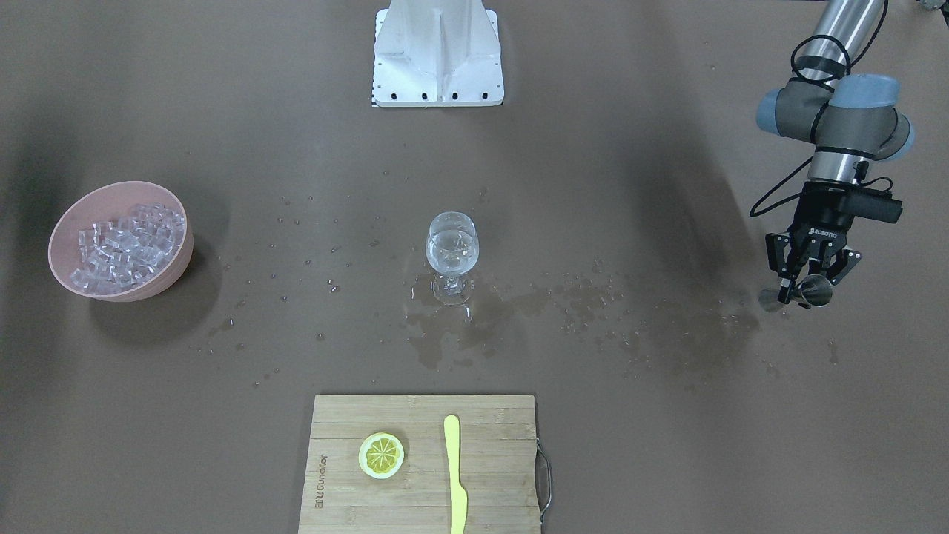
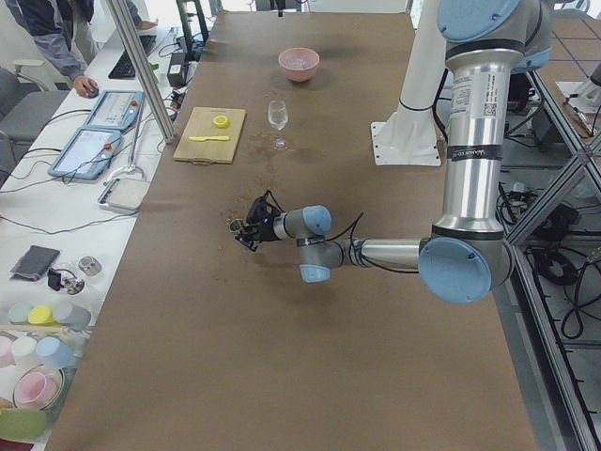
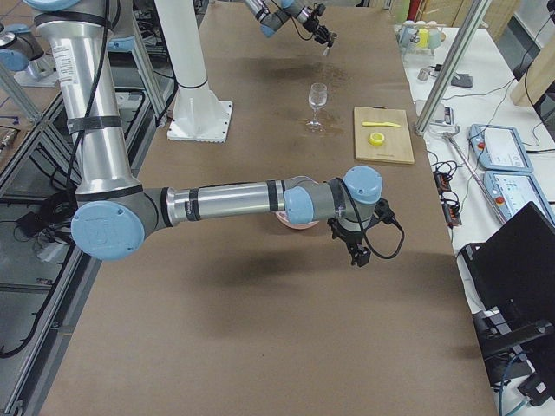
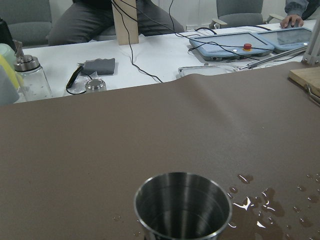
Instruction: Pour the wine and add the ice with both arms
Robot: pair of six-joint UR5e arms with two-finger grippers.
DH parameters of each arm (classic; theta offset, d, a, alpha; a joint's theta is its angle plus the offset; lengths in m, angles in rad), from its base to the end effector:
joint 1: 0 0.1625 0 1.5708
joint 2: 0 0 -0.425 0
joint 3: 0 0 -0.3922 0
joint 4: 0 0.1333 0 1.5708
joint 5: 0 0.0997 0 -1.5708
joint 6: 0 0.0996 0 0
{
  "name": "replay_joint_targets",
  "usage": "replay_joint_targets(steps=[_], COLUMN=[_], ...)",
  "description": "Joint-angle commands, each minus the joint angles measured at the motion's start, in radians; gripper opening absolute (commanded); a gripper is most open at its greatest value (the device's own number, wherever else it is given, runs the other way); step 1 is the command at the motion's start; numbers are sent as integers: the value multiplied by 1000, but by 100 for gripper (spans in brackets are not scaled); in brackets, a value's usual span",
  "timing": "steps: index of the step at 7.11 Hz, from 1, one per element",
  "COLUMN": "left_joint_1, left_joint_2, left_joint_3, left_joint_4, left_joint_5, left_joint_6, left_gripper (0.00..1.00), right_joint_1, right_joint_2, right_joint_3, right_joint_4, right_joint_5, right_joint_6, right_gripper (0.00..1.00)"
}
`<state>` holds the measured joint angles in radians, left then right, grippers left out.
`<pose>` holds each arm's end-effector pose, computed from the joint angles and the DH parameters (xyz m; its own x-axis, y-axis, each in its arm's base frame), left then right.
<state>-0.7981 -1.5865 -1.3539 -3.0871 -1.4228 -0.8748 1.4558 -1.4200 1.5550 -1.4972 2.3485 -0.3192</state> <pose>0.2511 -0.4695 0.5943 0.6534 0.2382 -0.7186 0.5067 0.5676 0.6489 -0.0018 -0.5683 0.5787 0.6210 -0.5197 0.5868 0.3235 0.8518 0.4120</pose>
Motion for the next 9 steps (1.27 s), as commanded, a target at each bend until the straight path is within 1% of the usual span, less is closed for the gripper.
replay_joint_targets(steps=[1, 3, 4, 5, 6, 7, 8, 9], left_joint_1=[-3, -3, -1, -1, -1, -3, -3, -4], left_joint_2=[-27, -26, -21, -20, -21, -21, -23, -21], left_joint_3=[62, 62, 62, 59, 59, 58, 55, 53], left_joint_4=[-47, -50, -56, -58, -56, -56, -56, -56], left_joint_5=[-4, -4, -5, -7, -19, -22, -30, -37], left_joint_6=[-13, -1, 0, 17, 22, 22, 20, 22], left_gripper=[0, 0, 33, 40, 55, 75, 97, 98], right_joint_1=[0, 0, 0, 0, 0, 0, 0, 0], right_joint_2=[0, 0, 0, 0, 0, 0, 0, 1], right_joint_3=[0, 2, 2, 2, 4, 2, 4, 4], right_joint_4=[0, -2, -2, -2, -2, -2, -2, -2], right_joint_5=[0, 2, 2, 2, 2, 2, 2, 3], right_joint_6=[5, 6, 6, 6, 6, 6, 6, 6], right_gripper=[100, 100, 100, 100, 100, 100, 100, 100])
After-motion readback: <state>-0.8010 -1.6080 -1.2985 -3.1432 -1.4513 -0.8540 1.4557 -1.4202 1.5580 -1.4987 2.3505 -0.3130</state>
